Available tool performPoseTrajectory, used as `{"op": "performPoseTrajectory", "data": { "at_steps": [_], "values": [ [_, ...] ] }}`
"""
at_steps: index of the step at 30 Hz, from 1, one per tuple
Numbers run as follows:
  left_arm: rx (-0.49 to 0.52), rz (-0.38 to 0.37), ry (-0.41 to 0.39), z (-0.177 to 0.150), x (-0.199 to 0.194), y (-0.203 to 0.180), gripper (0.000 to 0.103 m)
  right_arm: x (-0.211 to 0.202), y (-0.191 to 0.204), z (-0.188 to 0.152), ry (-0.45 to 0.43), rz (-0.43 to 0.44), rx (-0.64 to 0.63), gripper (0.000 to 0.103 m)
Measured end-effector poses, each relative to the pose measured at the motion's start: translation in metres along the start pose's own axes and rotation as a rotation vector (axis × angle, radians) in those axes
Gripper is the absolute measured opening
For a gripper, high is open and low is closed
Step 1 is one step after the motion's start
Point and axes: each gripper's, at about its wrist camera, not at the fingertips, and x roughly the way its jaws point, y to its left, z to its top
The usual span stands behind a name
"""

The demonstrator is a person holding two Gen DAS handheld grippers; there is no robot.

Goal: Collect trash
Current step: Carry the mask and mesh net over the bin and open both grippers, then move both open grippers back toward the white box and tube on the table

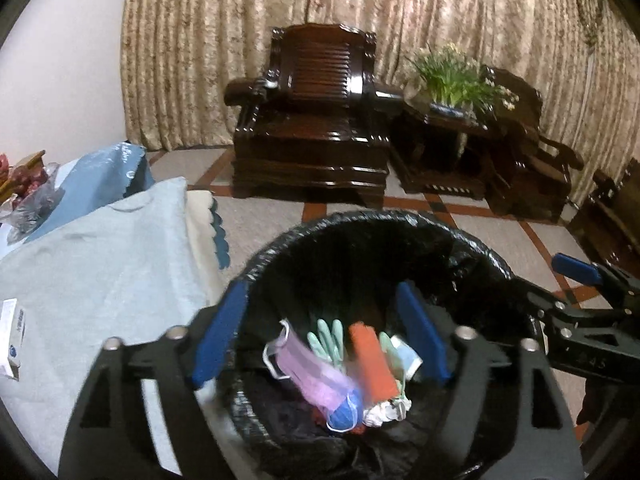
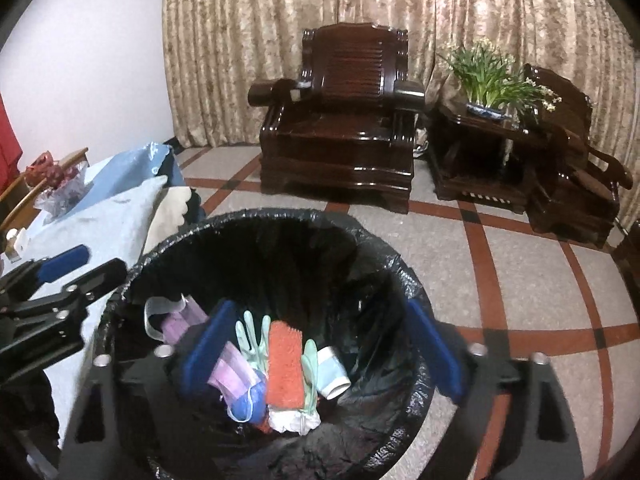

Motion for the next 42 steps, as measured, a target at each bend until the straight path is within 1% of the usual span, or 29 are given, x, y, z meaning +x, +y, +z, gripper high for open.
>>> {"op": "performPoseTrajectory", "data": {
  "at_steps": [1, 8, 14, 17, 22, 25, 30, 35, 42],
  "values": [
    [-0.006, 0.005, -0.011, 0.0, -0.004, 0.004, 0.087, -0.001, 0.001, 0.001, 0.0, 0.004, 0.001, 0.094],
    [-0.042, 0.063, -0.054, 0.002, -0.034, 0.038, 0.089, -0.007, 0.015, 0.005, -0.025, 0.027, -0.005, 0.095],
    [-0.082, 0.143, -0.091, -0.001, -0.065, 0.077, 0.09, -0.013, 0.048, 0.013, -0.056, 0.074, -0.041, 0.095],
    [-0.105, 0.192, -0.103, -0.004, -0.082, 0.101, 0.091, -0.016, 0.077, 0.02, -0.071, 0.118, -0.079, 0.095],
    [-0.141, 0.289, -0.113, -0.015, -0.111, 0.152, 0.091, -0.018, 0.131, 0.025, -0.094, 0.192, -0.148, 0.095],
    [-0.172, 0.362, -0.112, -0.026, -0.133, 0.192, 0.091, -0.015, 0.166, 0.026, -0.092, 0.241, -0.177, 0.095],
    [-0.222, 0.463, -0.111, -0.047, -0.163, 0.252, 0.091, -0.009, 0.229, 0.022, -0.092, 0.311, -0.221, 0.095],
    [-0.265, 0.544, -0.11, -0.067, -0.188, 0.302, 0.091, -0.003, 0.283, 0.013, -0.08, 0.365, -0.253, 0.095],
    [-0.342, 0.61, -0.095, -0.098, -0.205, 0.364, 0.091, 0.012, 0.362, -0.005, -0.058, 0.411, -0.309, 0.095]
  ]
}}
